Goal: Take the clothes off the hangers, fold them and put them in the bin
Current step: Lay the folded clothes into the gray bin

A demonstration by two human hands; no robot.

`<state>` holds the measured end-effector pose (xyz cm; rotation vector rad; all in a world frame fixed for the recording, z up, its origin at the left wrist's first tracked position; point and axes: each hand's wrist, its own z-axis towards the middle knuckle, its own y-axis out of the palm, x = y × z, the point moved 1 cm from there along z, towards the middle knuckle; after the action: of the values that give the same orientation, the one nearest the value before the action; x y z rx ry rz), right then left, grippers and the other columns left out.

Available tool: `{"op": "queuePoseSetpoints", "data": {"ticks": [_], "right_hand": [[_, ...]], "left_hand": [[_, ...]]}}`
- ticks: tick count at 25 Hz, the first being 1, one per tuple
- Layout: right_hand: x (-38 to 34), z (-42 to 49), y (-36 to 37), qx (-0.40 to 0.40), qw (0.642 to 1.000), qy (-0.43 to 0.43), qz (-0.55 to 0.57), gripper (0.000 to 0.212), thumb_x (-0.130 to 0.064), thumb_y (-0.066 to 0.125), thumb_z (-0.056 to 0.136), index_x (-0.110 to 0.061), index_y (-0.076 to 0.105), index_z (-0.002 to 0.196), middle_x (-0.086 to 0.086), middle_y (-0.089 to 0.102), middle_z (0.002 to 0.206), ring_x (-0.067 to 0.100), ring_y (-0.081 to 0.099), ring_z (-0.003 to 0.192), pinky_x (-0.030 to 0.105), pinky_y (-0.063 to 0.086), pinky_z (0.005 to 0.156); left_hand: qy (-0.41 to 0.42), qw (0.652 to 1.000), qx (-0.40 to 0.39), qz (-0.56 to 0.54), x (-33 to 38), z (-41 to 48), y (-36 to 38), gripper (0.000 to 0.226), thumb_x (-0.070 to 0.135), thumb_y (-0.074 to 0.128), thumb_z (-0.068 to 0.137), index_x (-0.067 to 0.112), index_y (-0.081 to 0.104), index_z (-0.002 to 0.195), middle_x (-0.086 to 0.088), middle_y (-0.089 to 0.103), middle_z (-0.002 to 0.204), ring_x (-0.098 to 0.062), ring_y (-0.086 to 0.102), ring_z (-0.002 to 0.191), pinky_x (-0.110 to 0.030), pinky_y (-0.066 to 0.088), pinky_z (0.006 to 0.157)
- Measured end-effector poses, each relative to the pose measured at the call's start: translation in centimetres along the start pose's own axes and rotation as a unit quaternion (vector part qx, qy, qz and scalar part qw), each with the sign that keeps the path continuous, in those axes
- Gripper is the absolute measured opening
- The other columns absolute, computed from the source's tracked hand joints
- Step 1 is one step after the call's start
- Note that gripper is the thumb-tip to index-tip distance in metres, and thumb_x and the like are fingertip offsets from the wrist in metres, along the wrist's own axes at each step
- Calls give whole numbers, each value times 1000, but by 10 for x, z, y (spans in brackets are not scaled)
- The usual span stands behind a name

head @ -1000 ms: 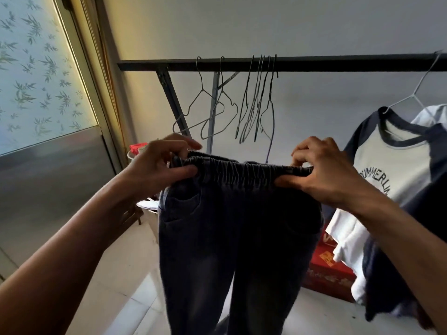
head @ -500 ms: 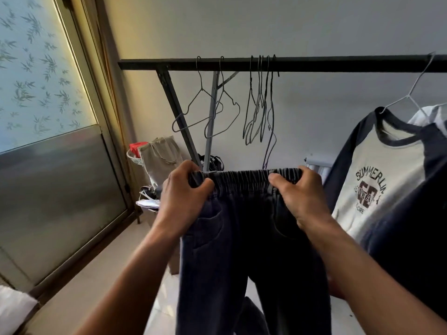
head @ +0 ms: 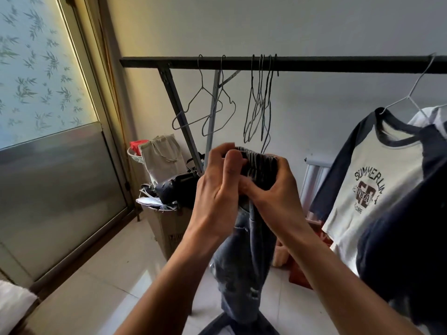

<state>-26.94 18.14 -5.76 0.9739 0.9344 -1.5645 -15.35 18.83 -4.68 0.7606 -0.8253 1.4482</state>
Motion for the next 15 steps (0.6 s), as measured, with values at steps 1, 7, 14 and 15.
{"op": "queuePoseSetpoints", "data": {"ticks": [1,7,14,15], "right_hand": [[0,2,-1,19,1000,-7,-5,42,-24,72,84,-17,50,120,-9,63,99,-8,63,82,7,50,63],[-2,21,-17,28,996,-1,81,13,-13,59,91,-18,65,101,1,71,93,18,68,89,29,54,72],[-9,35,-44,-56,988,-49,137,18,-10,57,93,-17,70,103,3,74,100,19,67,97,33,54,88],[-6,36,-46,-46,988,-39,142,17,-15,61,90,-16,70,104,3,74,101,18,68,97,31,54,87]], "left_hand": [[-4,1000,-8,-15,0,1,-1,40,64,40,87,40,52,117,4,70,106,-15,70,97,-43,58,83],[-118,987,20,106,-21,13,-33,86,49,82,68,24,41,140,5,55,132,-12,55,117,-29,49,95],[-200,972,-100,-74,-24,22,-48,26,34,69,71,11,73,81,-8,72,84,-18,67,78,-28,55,75],[-208,969,-105,-85,-23,23,-48,29,37,67,73,10,73,82,-9,71,84,-18,66,76,-28,55,72]]}}
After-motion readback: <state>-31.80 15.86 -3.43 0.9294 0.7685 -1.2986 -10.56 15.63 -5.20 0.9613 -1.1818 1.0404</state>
